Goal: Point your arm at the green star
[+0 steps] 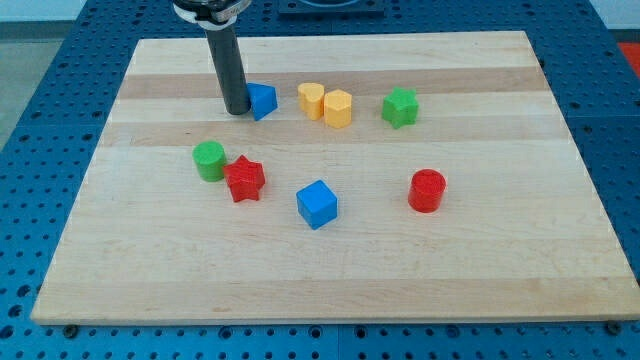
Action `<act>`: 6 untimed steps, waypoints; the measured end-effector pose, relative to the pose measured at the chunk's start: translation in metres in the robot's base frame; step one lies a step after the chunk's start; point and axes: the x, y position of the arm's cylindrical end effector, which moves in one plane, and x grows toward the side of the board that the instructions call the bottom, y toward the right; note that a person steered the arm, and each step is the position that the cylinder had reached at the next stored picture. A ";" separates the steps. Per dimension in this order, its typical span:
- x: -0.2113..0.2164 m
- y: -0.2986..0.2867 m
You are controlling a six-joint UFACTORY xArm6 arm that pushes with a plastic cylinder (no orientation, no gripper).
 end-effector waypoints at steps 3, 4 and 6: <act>0.011 0.010; 0.050 0.012; 0.060 0.053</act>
